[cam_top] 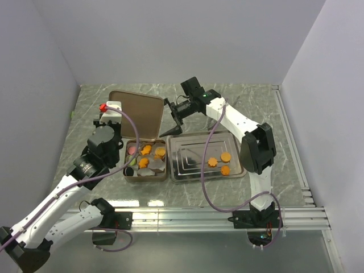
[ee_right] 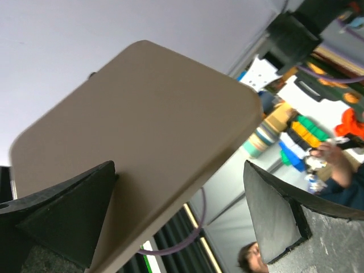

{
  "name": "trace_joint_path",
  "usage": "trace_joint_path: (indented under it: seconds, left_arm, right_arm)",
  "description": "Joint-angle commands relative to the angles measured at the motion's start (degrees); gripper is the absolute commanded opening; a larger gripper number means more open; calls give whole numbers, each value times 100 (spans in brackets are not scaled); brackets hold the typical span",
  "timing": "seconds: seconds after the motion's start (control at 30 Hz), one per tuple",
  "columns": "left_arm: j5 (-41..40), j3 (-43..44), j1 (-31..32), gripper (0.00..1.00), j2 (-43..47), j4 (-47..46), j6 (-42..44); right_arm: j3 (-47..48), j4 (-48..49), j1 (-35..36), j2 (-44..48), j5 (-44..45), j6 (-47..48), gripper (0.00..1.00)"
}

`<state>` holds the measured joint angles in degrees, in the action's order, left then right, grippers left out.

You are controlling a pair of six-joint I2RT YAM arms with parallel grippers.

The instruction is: Pack the cookies

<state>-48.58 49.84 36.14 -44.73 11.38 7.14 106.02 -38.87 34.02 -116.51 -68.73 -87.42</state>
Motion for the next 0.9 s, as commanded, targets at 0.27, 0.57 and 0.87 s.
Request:
trace_joint_path:
  seconds: [0.27,0.57,0.87]
  left_arm:
    - [-1444,51,921,0,-545,-708,157]
    - [-865,596,921,0,-651,285,-274]
    - [443,1089,930,21,-397,1691,-678]
  right_arm:
    - [-529,3640,158,629,-176,-2832,88]
    - [-1495,5029,158,858,-97,-3404,17]
    - [-1787,6277,-62,726,281,-3959,0]
